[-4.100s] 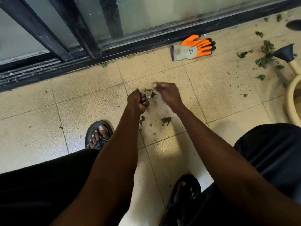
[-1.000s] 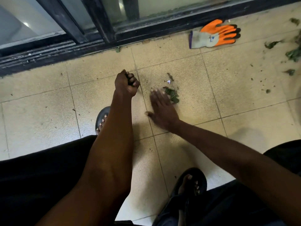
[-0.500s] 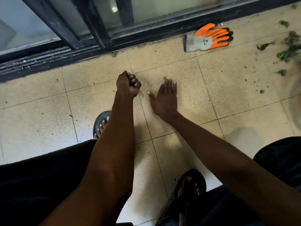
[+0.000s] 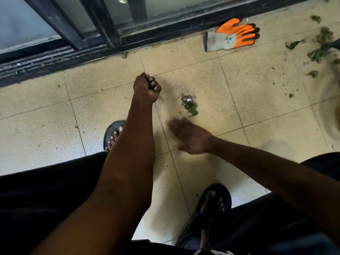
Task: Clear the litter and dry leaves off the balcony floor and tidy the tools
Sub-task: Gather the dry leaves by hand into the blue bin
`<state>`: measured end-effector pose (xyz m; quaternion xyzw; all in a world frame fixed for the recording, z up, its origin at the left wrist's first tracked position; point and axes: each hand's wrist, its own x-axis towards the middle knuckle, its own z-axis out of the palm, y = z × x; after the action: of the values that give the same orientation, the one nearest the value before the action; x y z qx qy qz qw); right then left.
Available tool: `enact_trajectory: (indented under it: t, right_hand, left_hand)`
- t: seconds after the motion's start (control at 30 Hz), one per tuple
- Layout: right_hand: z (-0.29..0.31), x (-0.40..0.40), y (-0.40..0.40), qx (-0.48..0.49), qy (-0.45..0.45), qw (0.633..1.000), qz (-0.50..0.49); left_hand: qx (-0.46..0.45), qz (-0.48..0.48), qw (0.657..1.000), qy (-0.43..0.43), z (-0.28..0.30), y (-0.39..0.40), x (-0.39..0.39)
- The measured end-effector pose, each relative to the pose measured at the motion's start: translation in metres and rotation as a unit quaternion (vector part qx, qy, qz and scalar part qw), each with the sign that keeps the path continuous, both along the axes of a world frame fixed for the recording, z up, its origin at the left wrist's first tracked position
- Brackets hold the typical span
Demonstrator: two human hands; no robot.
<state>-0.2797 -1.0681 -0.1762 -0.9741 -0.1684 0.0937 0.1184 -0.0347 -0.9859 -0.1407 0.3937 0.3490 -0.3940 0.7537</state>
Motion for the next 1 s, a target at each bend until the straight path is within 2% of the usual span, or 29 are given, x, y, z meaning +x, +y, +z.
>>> enact_trajectory:
  t: [0.07,0.13,0.33,0.43,0.5,0.57,0.6,0.63,0.77,0.87,1.0]
  right_hand:
    - [-0.016,-0.031,0.003,-0.014,0.0,0.99,0.141]
    - [-0.028,-0.042,-0.004,-0.028,0.013,0.988,0.15]
    - [-0.016,0.009,-0.032,-0.088,0.038,0.995,-0.001]
    - [0.0,0.034,-0.035,-0.093,0.021,0.993,-0.067]
    - [0.007,0.049,-0.039,-0.016,-0.007,0.984,-0.176]
    - [0.011,0.063,-0.051,0.112,-0.031,0.931,-0.347]
    - [0.012,0.068,-0.058,0.163,-0.023,0.905,-0.393]
    - [0.011,0.072,-0.065,0.177,-0.005,0.901,-0.397]
    - [0.004,0.073,-0.068,0.067,0.097,0.97,-0.214]
    - [0.004,0.056,-0.069,0.017,0.15,0.98,-0.128]
    - [0.006,0.032,-0.068,-0.041,0.159,0.985,-0.052]
  left_hand:
    - [0.0,-0.002,1.0,0.001,0.0,-0.002,0.0]
    - [-0.004,-0.007,1.0,0.003,0.0,-0.007,-0.002]
    - [-0.004,-0.032,0.999,0.007,-0.002,-0.017,-0.012]
    - [-0.008,-0.034,0.999,0.009,-0.004,-0.02,-0.014]
    - [-0.011,-0.032,0.999,0.005,-0.003,-0.021,-0.014]
    - [-0.01,-0.029,1.0,0.0,-0.003,-0.02,-0.011]
    - [-0.01,-0.027,1.0,-0.002,-0.004,-0.018,-0.01]
    - [-0.01,-0.025,1.0,-0.004,-0.005,-0.017,-0.009]
    - [-0.001,-0.021,1.0,-0.006,-0.008,-0.014,-0.009]
    - [0.008,-0.031,0.999,-0.006,-0.01,-0.016,-0.014]
    - [0.021,-0.043,0.999,-0.001,-0.013,-0.017,-0.02]
